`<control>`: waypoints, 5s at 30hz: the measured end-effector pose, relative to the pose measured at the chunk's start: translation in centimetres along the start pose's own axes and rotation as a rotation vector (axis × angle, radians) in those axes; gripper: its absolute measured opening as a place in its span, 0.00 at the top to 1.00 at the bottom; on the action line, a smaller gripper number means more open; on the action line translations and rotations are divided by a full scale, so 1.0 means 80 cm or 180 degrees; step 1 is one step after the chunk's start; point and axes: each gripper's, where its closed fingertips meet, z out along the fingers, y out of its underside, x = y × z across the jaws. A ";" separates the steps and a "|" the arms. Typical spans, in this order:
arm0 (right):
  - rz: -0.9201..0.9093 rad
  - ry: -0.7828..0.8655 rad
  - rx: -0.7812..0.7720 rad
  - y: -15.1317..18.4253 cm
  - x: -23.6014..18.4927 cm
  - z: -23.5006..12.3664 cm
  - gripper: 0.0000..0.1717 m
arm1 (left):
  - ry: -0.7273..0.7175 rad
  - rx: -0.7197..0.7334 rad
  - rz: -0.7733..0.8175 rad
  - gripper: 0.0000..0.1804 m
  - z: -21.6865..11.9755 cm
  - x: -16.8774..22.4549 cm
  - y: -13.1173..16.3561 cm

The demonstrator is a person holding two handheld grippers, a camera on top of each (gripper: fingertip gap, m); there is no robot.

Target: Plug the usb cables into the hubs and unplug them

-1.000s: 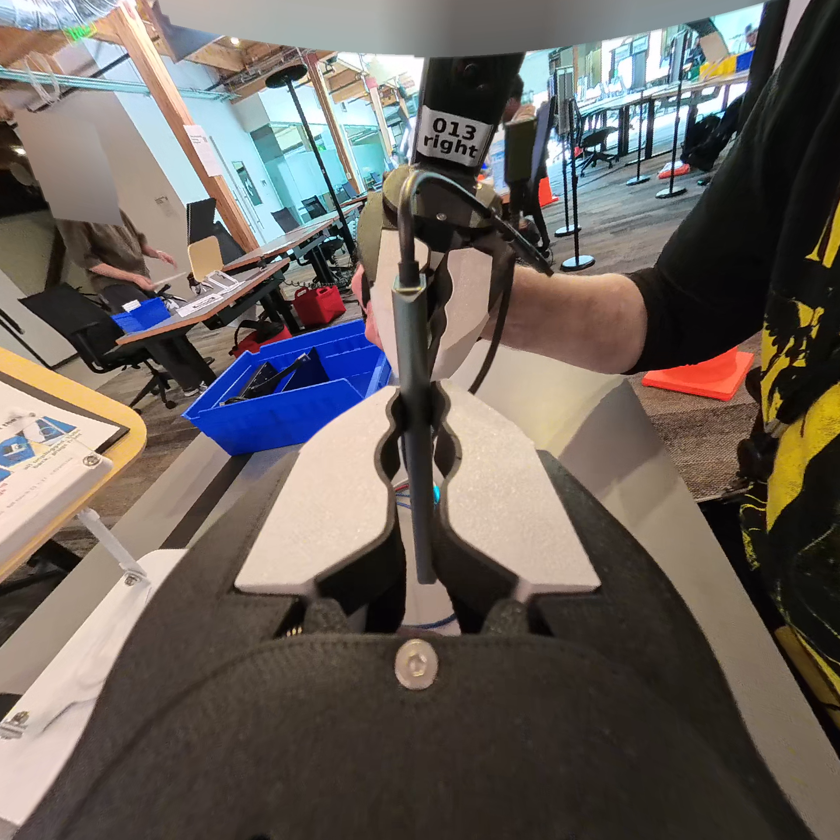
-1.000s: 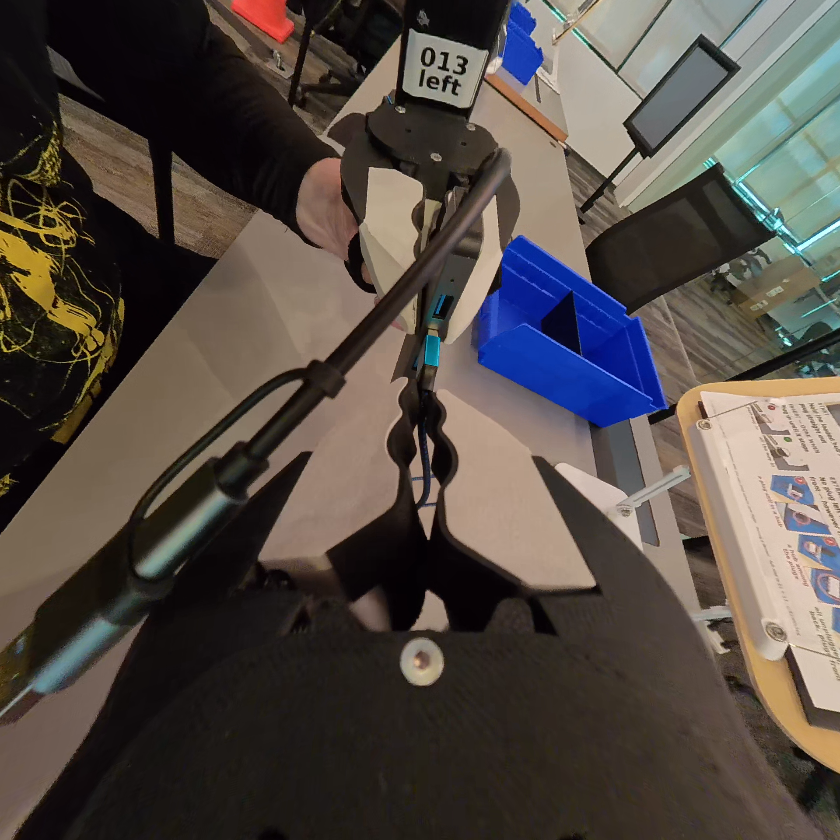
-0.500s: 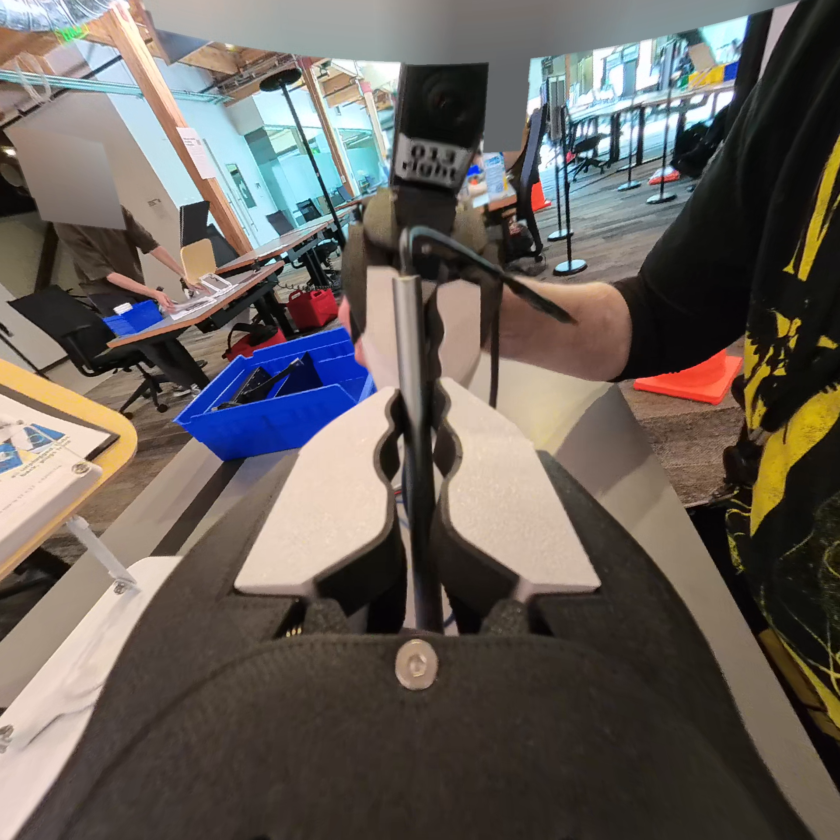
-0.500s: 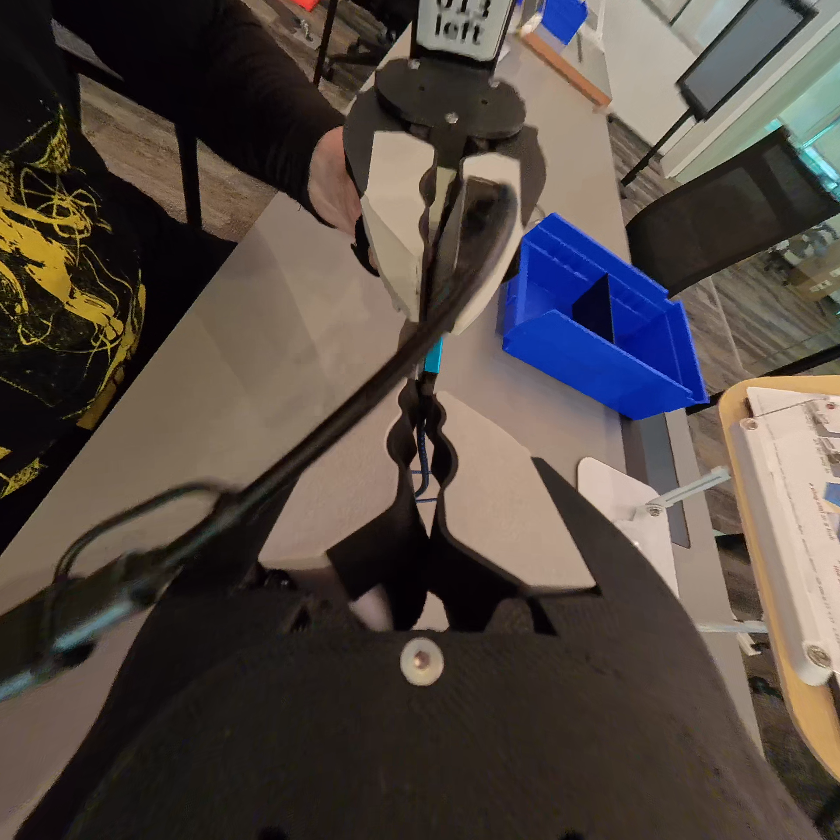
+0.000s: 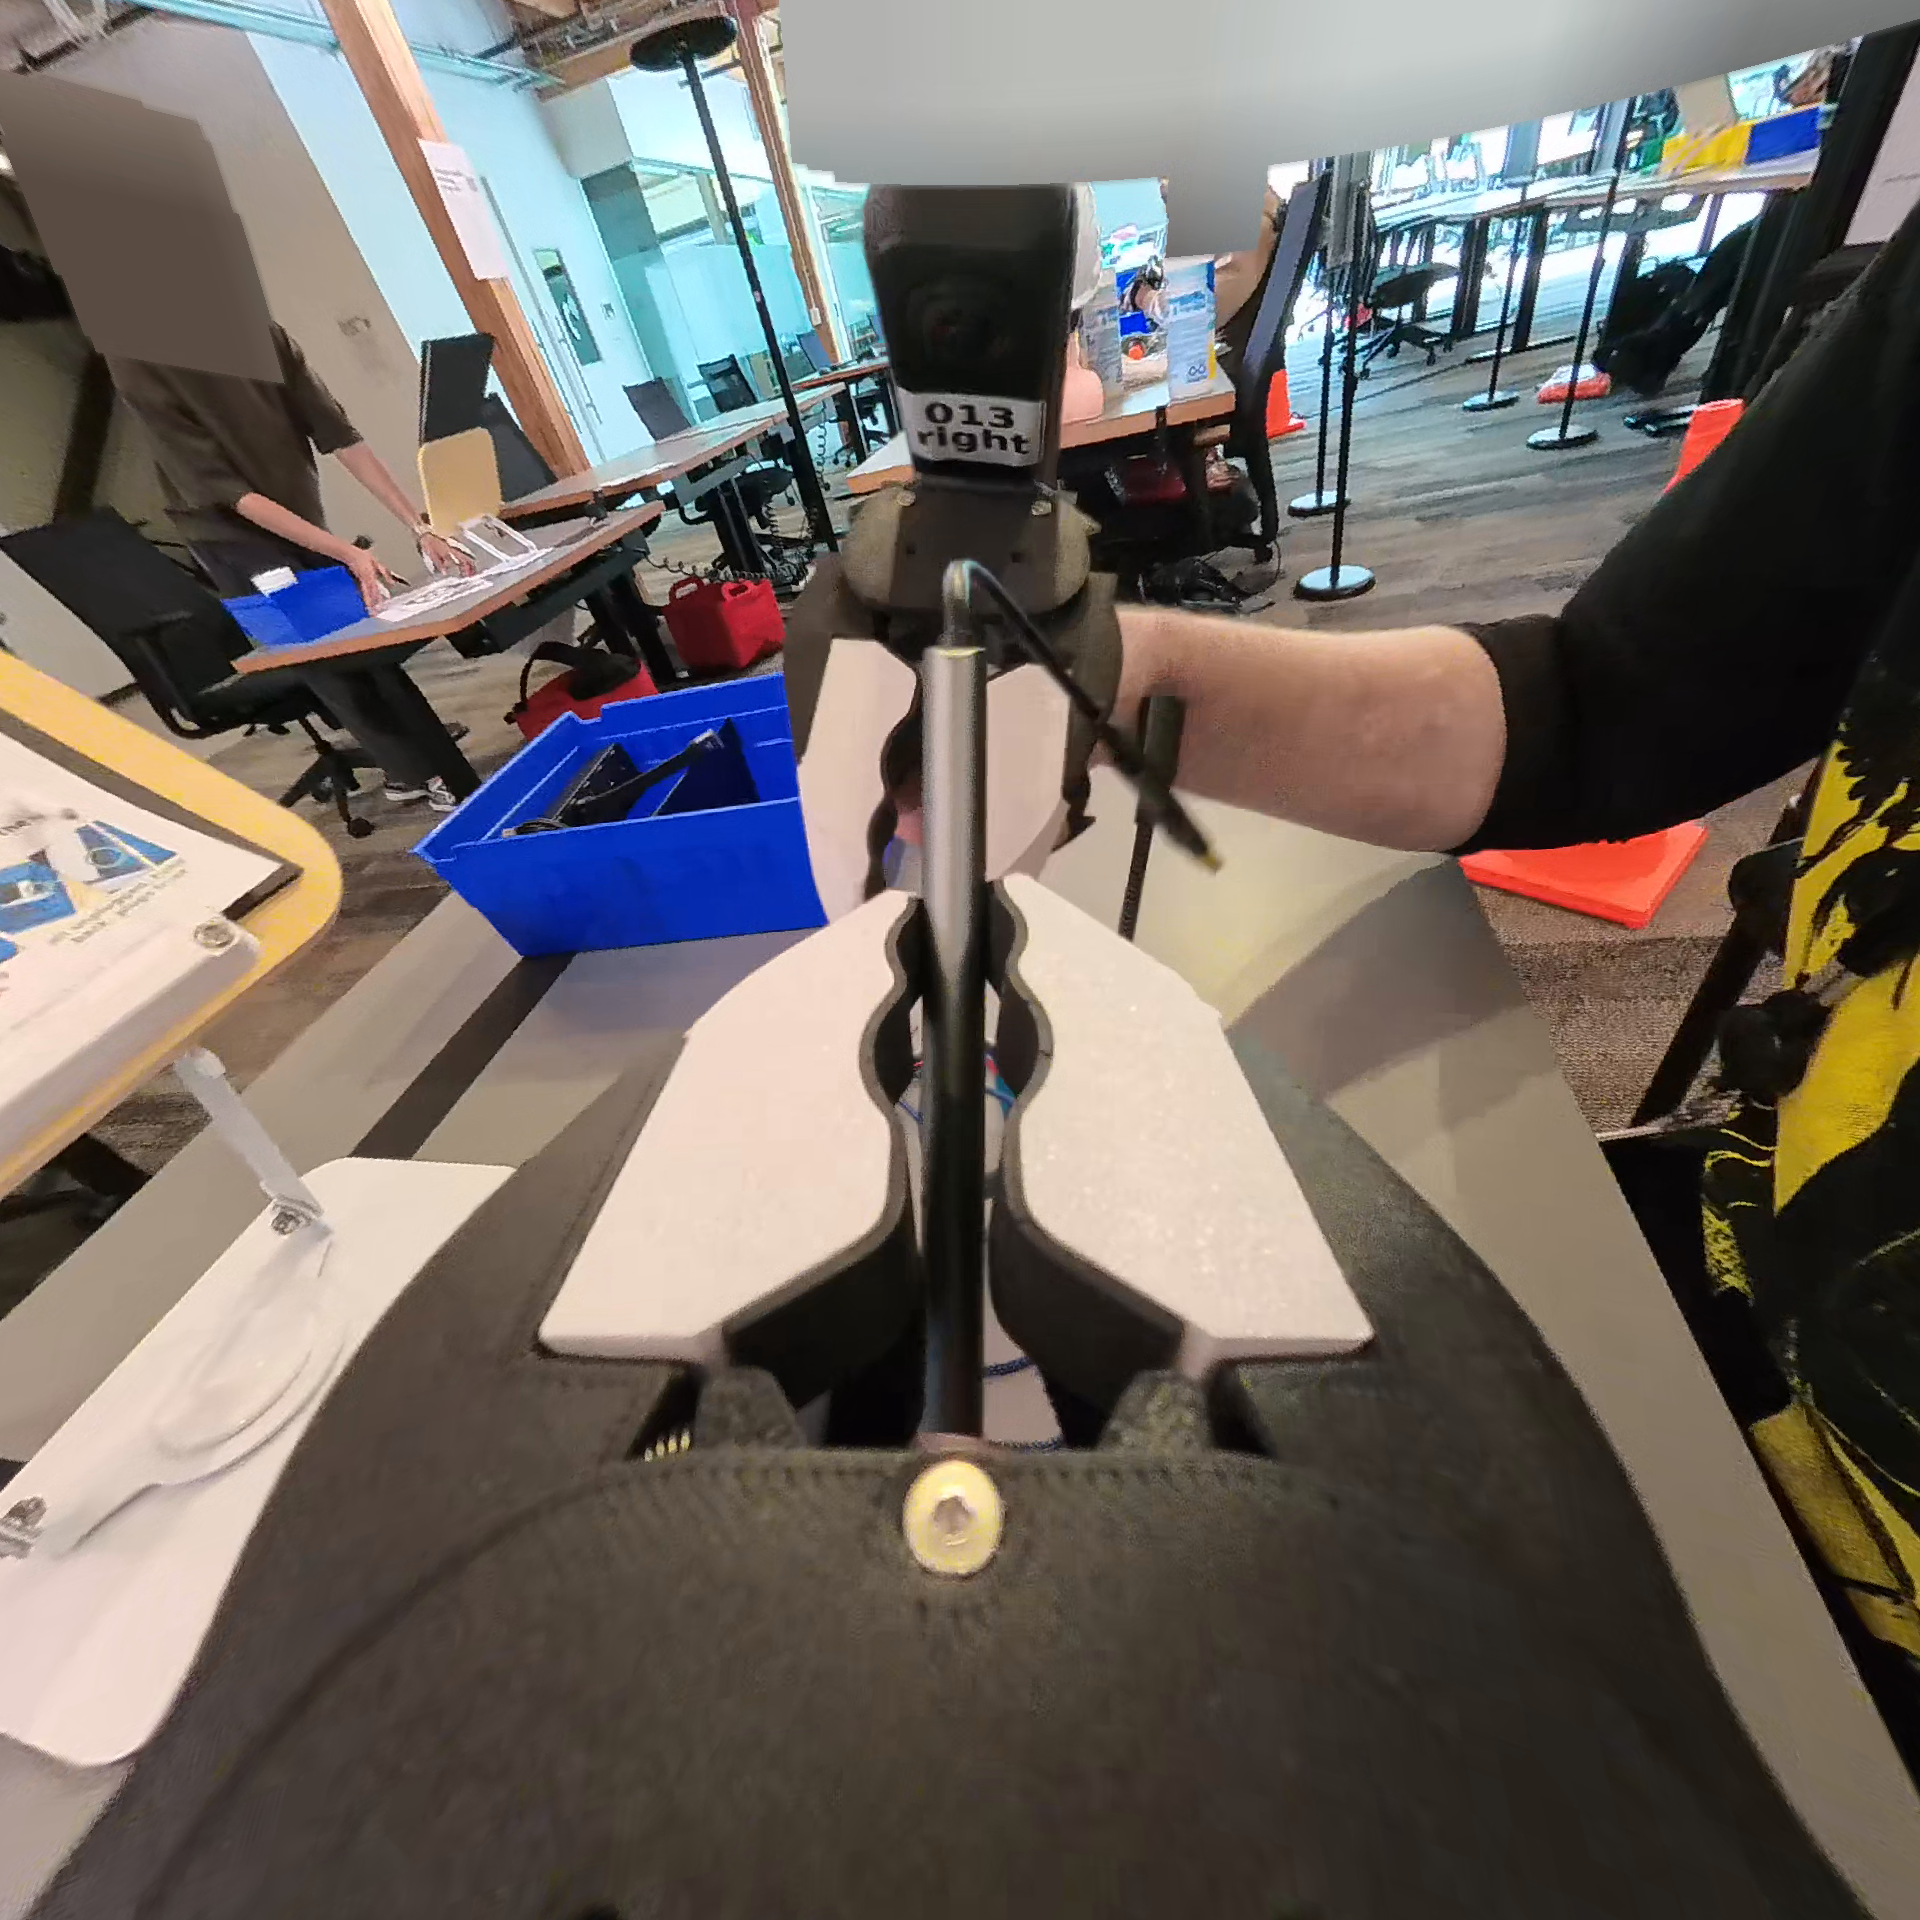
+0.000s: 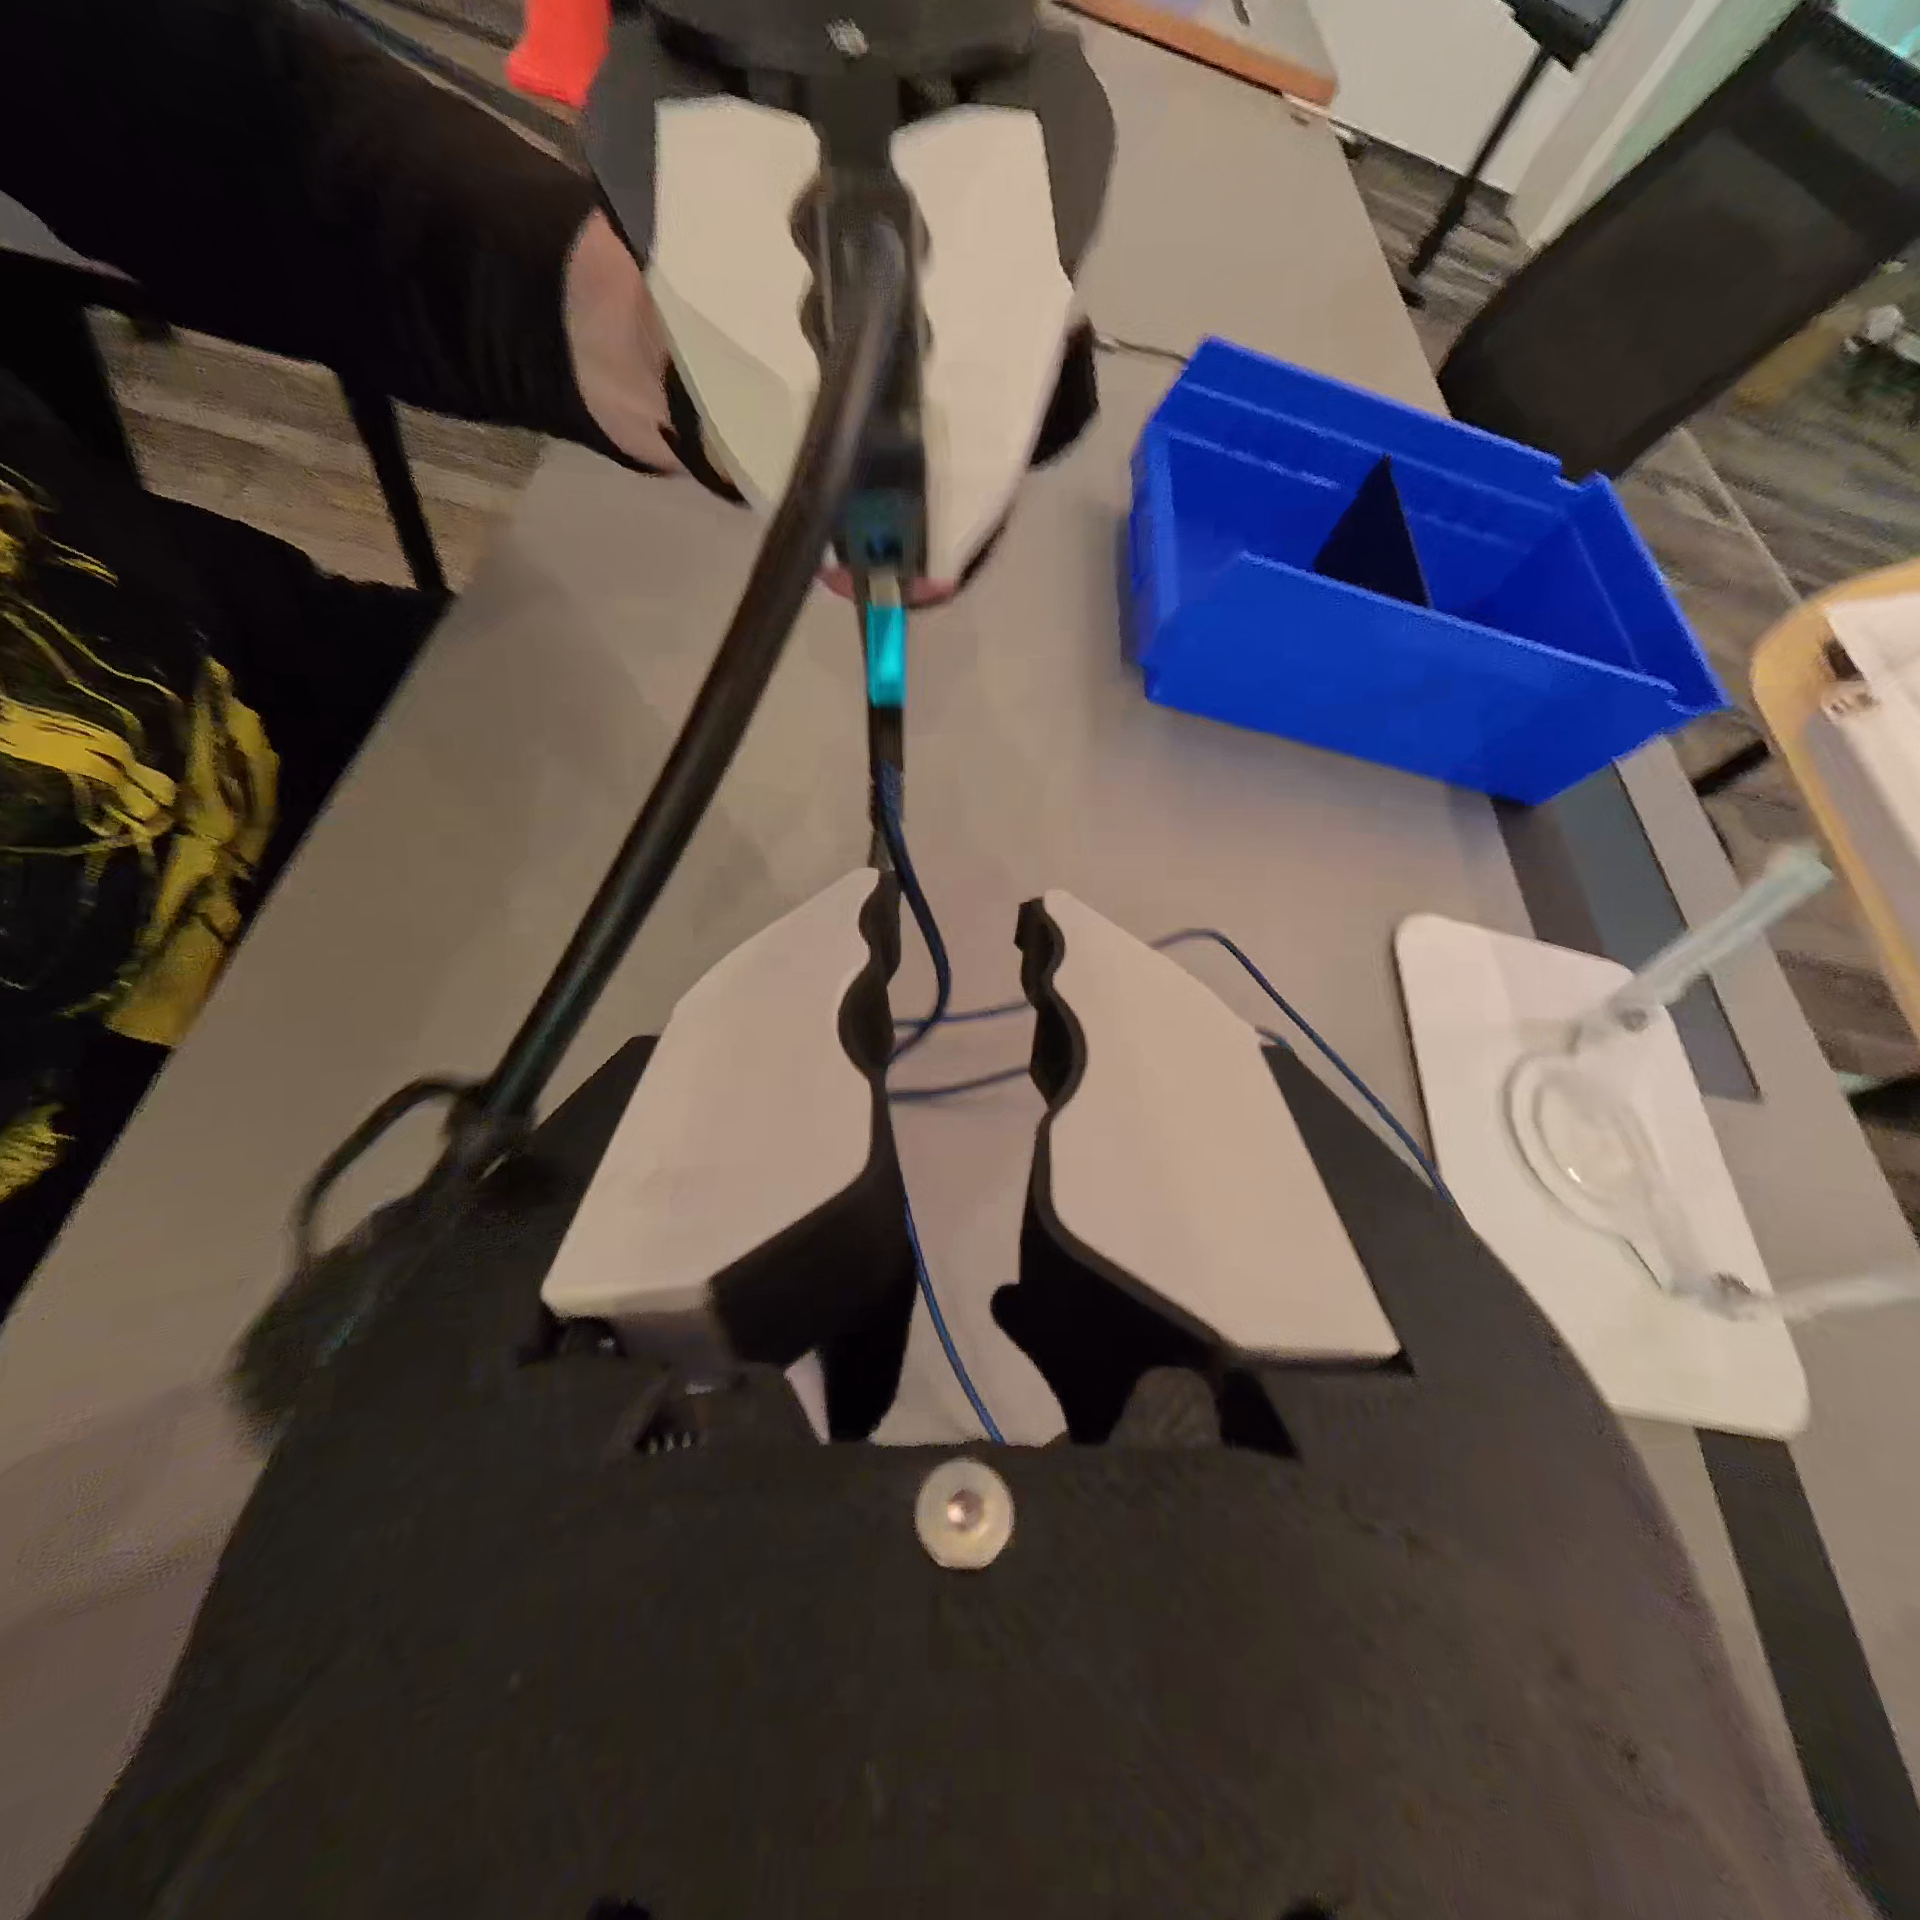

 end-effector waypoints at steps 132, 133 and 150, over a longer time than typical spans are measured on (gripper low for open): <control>0.3192 0.0884 -0.1034 0.270 0.368 -0.359 0.97 | -0.0762 -0.1737 -0.1426 0.68 -0.082 -0.063 0.274; 0.3182 0.0909 -0.1135 0.283 0.372 -0.360 0.97 | -0.0767 -0.1740 -0.1434 0.68 -0.082 -0.065 0.274; 0.2118 0.1035 -0.3044 0.429 0.358 -0.329 0.97 | -0.0740 -0.1942 -0.1250 0.68 -0.071 -0.065 0.283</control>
